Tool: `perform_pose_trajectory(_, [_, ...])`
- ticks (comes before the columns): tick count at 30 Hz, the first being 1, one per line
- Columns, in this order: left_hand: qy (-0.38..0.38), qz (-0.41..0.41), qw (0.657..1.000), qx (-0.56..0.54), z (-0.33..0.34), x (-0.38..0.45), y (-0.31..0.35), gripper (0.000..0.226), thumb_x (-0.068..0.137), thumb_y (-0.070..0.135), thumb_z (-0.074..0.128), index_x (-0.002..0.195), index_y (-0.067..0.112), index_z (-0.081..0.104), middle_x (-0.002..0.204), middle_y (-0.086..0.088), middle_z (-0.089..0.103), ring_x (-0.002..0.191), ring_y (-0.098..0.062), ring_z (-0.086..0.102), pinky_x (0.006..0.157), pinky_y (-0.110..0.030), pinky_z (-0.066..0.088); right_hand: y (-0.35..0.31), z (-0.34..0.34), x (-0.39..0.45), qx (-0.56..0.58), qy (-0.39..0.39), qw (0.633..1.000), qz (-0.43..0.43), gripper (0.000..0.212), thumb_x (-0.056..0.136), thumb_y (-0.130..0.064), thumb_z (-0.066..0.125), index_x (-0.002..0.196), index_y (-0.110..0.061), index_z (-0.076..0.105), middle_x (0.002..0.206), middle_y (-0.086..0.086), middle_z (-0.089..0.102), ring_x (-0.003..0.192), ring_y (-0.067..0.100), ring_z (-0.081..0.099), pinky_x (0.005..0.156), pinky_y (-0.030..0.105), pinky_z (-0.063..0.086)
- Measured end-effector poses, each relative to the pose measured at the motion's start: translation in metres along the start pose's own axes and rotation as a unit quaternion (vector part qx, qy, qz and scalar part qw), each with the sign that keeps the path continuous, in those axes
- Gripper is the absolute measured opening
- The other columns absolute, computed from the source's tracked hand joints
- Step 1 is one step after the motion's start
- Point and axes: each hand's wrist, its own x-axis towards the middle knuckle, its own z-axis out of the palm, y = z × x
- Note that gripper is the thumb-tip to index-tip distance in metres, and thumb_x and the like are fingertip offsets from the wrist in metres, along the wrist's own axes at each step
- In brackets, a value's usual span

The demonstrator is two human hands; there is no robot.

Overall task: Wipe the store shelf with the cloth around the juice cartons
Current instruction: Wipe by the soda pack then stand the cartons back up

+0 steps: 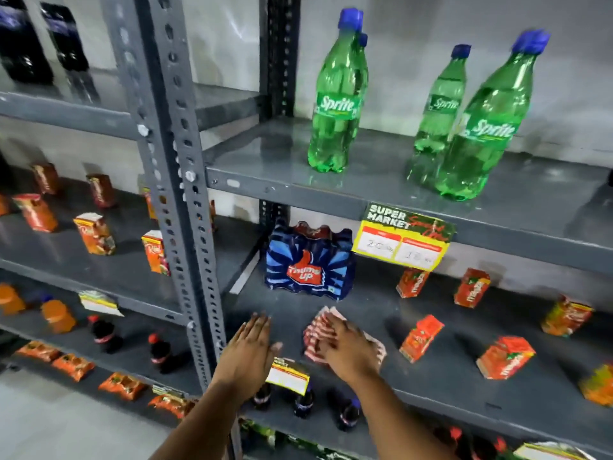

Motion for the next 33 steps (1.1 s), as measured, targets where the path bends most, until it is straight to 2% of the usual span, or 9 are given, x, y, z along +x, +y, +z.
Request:
perform_pose_trajectory(4, [0.002, 0.061, 0.998, -0.027, 0.009, 0.020, 0.008, 0.063, 0.098, 0.045, 0.028, 0.151, 0.014, 0.014, 0.160, -0.005, 0.013, 0.148, -0.019, 0.007, 0.119, -0.034, 0.007, -0.025, 0.020, -0.010, -0.084, -0.003, 0.996, -0.023, 0.064, 0.078, -0.045, 0.047, 0.140, -0.039, 0.034, 0.150, -0.007, 0.033, 0.133, 0.027, 0.036, 0.104, 0.052, 0.029])
perform_pose_trajectory(11, [-0.071, 0.186, 0.980, 0.023, 0.029, 0.028, 0.024, 0.062, 0.096, 0.049, 0.025, 0.151, 0.021, 0.014, 0.160, 0.002, 0.012, 0.148, -0.017, 0.005, 0.119, -0.035, -0.001, -0.001, 0.012, -0.044, -0.105, 0.006, 0.990, -0.096, 0.055, 0.079, -0.032, 0.048, 0.133, -0.041, 0.044, 0.144, -0.012, 0.044, 0.130, 0.020, 0.043, 0.105, 0.041, 0.033])
perform_pose_trajectory(15, [-0.060, 0.233, 0.965, 0.101, 0.020, 0.027, 0.022, 0.060, 0.089, 0.052, 0.027, 0.136, 0.022, 0.051, 0.143, 0.001, 0.050, 0.136, -0.019, 0.039, 0.112, -0.042, 0.031, -0.001, -0.005, -0.059, -0.078, -0.012, 0.993, -0.083, 0.050, 0.076, -0.029, 0.050, 0.125, -0.038, 0.056, 0.138, -0.010, 0.053, 0.125, 0.020, 0.049, 0.103, 0.032, 0.039])
perform_pose_trajectory(19, [-0.048, 0.177, 0.982, 0.054, 0.011, 0.046, 0.013, 0.076, 0.089, 0.059, 0.006, 0.147, 0.016, 0.030, 0.160, -0.002, 0.011, 0.148, -0.018, 0.002, 0.118, -0.036, -0.004, -0.004, -0.035, -0.063, -0.053, -0.025, 0.998, -0.018, 0.046, 0.068, -0.014, 0.050, 0.103, -0.036, 0.070, 0.113, -0.004, 0.070, 0.105, 0.027, 0.064, 0.087, 0.034, 0.053])
perform_pose_trajectory(23, [-0.011, 0.143, 0.989, 0.026, -0.003, 0.061, 0.029, 0.066, 0.096, 0.055, 0.017, 0.149, 0.016, 0.021, 0.160, -0.004, 0.012, 0.148, -0.019, 0.000, 0.118, -0.035, -0.004, -0.020, -0.061, -0.050, -0.056, 0.050, 0.996, -0.041, 0.043, 0.076, -0.013, 0.055, 0.112, -0.033, 0.068, 0.120, 0.000, 0.067, 0.110, 0.025, 0.062, 0.097, 0.037, 0.050])
perform_pose_trajectory(27, [-0.002, 0.150, 0.989, 0.010, -0.005, 0.068, 0.058, 0.061, 0.098, 0.047, 0.021, 0.151, 0.017, 0.016, 0.160, -0.005, 0.014, 0.148, -0.019, 0.004, 0.119, -0.035, 0.001, -0.014, -0.066, -0.044, -0.108, -0.007, 0.993, -0.043, 0.051, 0.081, -0.024, 0.060, 0.130, -0.036, 0.055, 0.134, 0.000, 0.058, 0.124, 0.023, 0.050, 0.105, 0.041, 0.040])
perform_pose_trajectory(29, [-0.026, 0.166, 0.986, 0.013, 0.000, 0.068, 0.072, 0.060, 0.098, 0.046, 0.020, 0.151, 0.018, 0.011, 0.161, -0.003, 0.009, 0.148, -0.017, 0.002, 0.120, -0.035, 0.001, 0.004, -0.067, -0.050, -0.070, 0.037, 0.996, -0.040, 0.040, 0.084, -0.030, 0.059, 0.124, -0.033, 0.060, 0.126, -0.001, 0.063, 0.116, 0.021, 0.056, 0.097, 0.037, 0.046])
perform_pose_trajectory(31, [-0.050, 0.172, 0.984, 0.015, 0.007, 0.065, 0.082, 0.061, 0.098, 0.045, 0.022, 0.151, 0.017, 0.009, 0.161, -0.003, 0.005, 0.148, -0.017, 0.000, 0.120, -0.034, 0.001, 0.024, -0.074, -0.058, -0.022, 0.162, 0.986, -0.021, 0.028, 0.086, -0.022, 0.056, 0.111, -0.028, 0.067, 0.114, -0.002, 0.067, 0.103, 0.019, 0.063, 0.086, 0.032, 0.052])
perform_pose_trajectory(33, [-0.072, 0.157, 0.985, 0.015, 0.015, 0.062, 0.090, 0.062, 0.099, 0.043, 0.024, 0.151, 0.015, 0.006, 0.161, -0.003, 0.002, 0.148, -0.017, -0.001, 0.119, -0.033, 0.000, 0.048, -0.090, -0.064, 0.001, 0.311, 0.950, 0.014, 0.024, 0.080, -0.008, 0.060, 0.096, -0.023, 0.069, 0.100, -0.001, 0.068, 0.092, 0.021, 0.064, 0.073, 0.031, 0.053])
